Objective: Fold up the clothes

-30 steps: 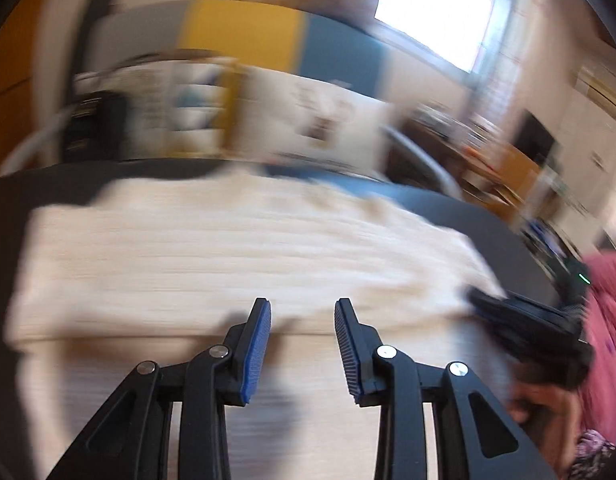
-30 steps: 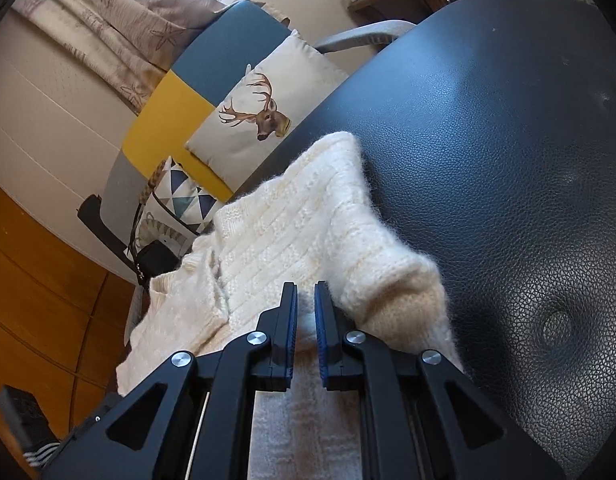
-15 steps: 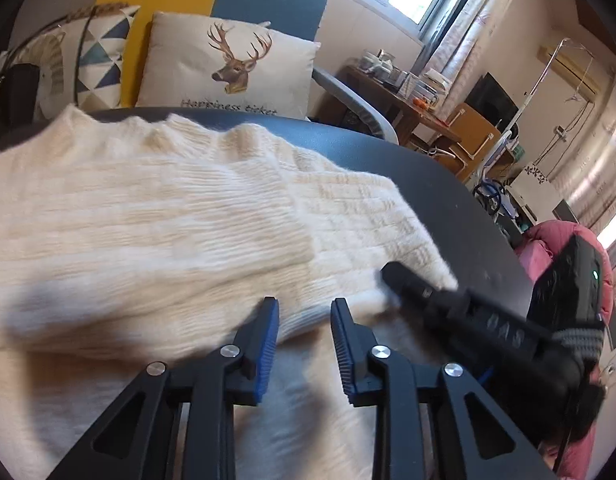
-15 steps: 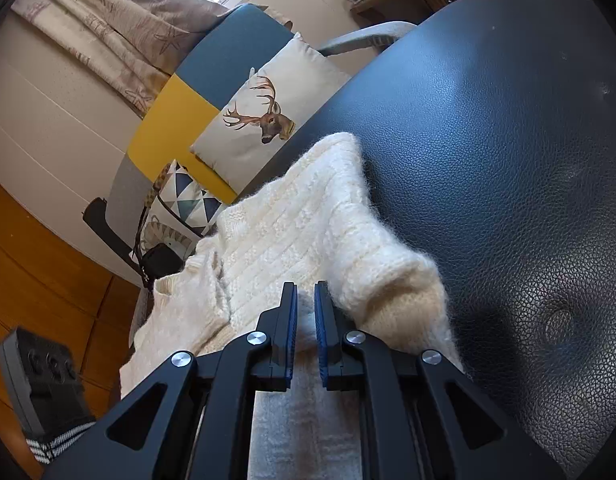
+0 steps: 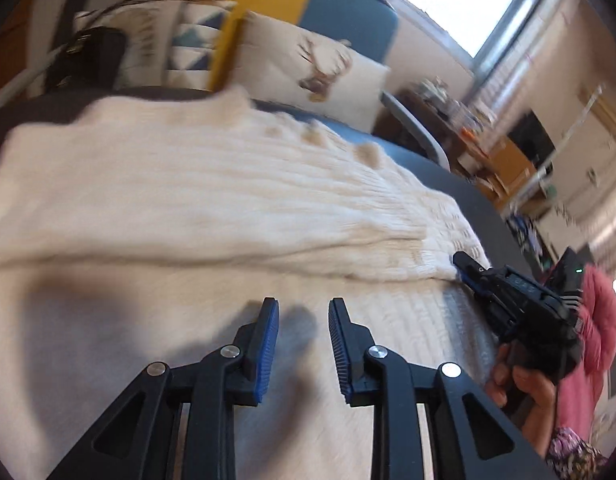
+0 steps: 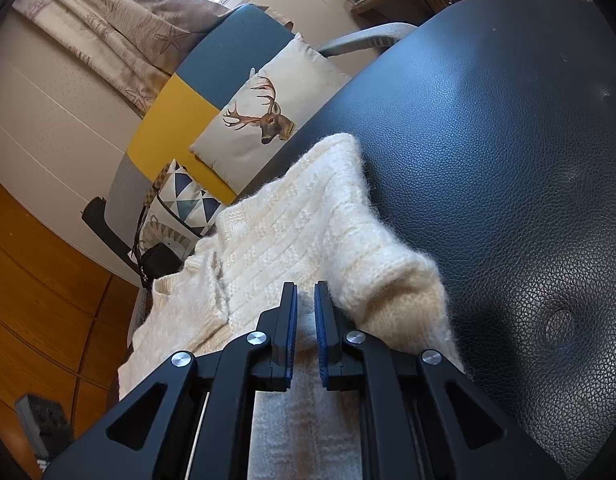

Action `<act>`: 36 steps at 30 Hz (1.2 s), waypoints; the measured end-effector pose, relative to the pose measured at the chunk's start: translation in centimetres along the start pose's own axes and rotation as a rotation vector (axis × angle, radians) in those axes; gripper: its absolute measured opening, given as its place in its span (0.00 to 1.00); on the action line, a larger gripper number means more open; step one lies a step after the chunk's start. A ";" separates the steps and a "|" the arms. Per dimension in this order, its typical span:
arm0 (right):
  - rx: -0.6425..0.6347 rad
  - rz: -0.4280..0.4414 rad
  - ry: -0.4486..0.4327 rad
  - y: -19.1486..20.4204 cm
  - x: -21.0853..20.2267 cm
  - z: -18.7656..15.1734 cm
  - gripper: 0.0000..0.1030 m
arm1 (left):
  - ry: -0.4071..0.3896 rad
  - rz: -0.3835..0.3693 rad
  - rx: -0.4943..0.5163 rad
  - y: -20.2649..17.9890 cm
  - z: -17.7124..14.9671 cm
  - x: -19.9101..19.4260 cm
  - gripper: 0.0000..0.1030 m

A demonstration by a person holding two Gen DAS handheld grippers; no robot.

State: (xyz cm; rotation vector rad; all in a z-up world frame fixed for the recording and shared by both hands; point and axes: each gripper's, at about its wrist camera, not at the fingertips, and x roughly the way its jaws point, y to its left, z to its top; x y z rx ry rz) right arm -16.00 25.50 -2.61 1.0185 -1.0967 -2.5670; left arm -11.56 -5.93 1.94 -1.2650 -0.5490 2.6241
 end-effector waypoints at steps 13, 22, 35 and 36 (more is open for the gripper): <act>-0.151 0.047 0.151 4.0 -0.9 -3.0 0.17 | -0.078 0.098 0.201 4.4 -6.7 -8.3 0.26; -0.484 0.080 0.377 11.0 -1.5 -9.1 0.24 | -0.058 0.169 0.238 4.8 -5.6 -6.0 0.31; -0.729 -0.063 0.410 13.7 5.2 -7.4 0.21 | 0.010 0.313 0.365 3.1 0.2 -0.7 0.34; -0.739 -0.092 0.418 14.2 4.8 -7.5 0.24 | 0.016 0.341 0.404 2.5 0.1 -0.6 0.34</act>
